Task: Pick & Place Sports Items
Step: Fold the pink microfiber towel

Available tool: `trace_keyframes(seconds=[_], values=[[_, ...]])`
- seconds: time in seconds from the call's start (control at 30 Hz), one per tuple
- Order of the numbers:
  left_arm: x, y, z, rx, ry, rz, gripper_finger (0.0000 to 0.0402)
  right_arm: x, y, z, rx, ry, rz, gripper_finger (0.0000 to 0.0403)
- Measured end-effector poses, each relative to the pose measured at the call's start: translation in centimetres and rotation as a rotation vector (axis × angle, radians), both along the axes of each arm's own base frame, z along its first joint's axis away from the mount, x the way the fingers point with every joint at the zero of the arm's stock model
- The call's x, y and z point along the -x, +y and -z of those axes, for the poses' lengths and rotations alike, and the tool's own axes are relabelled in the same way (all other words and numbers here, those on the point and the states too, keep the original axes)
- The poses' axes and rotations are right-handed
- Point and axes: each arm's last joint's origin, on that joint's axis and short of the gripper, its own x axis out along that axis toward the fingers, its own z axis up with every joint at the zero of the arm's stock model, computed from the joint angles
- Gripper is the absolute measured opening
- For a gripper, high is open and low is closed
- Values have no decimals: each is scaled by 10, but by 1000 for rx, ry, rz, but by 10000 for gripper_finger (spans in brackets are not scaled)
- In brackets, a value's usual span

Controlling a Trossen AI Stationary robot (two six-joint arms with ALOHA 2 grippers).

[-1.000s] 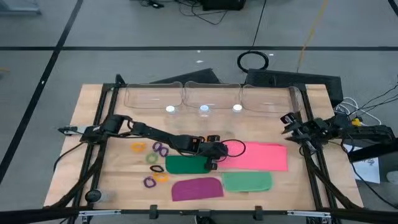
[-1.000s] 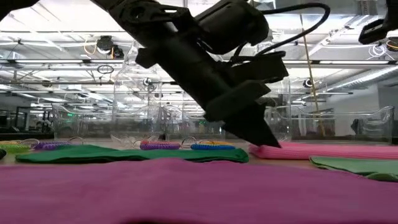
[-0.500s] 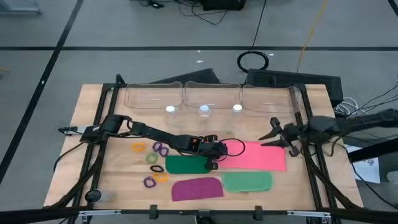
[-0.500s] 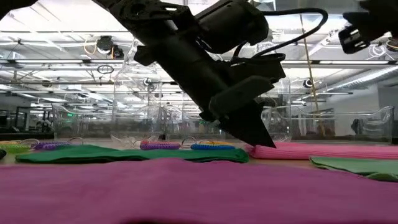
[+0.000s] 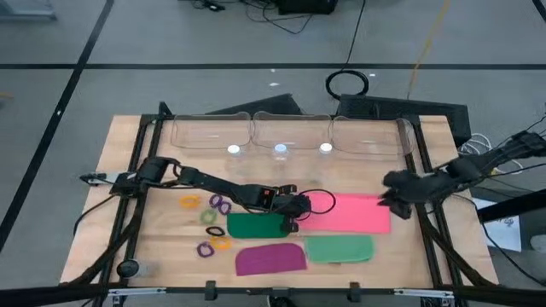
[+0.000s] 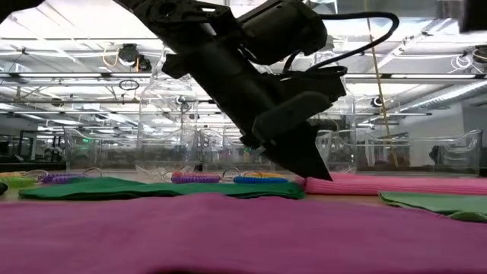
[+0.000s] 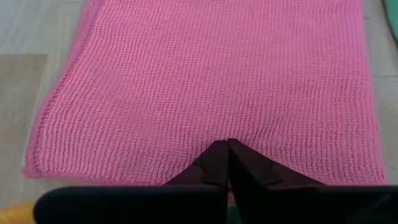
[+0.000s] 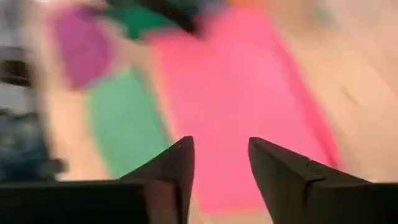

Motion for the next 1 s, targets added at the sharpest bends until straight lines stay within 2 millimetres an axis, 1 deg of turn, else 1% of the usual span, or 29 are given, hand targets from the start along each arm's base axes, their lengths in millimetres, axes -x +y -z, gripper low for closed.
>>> trace_keyframes(seconds=[0.07,0.13,0.2,0.3,0.4,0.53,0.67,0.77,0.87,1.0], values=[[0,0,0,0,0,0,9,7,-3,7,-10,94,74,149],[0,0,0,-2,-1,4,5,12,-4,15,-14,147,117,179],[0,0,0,-3,-1,6,1,12,-4,21,-22,161,137,212],[0,0,0,-4,-1,7,7,11,-3,33,-22,169,146,256],[0,-1,0,-5,-1,9,7,8,-1,45,-34,168,157,280],[0,-1,0,-5,-1,10,2,5,1,67,-94,191,210,282],[0,-1,0,-5,-2,10,9,8,1,92,-124,254,222,268],[0,-1,0,-5,-2,10,2,11,0,106,-111,283,240,257],[0,-1,0,-5,-1,10,5,12,-1,114,-102,285,250,246],[0,-1,0,-4,-2,10,11,12,-3,117,-83,284,272,233]])
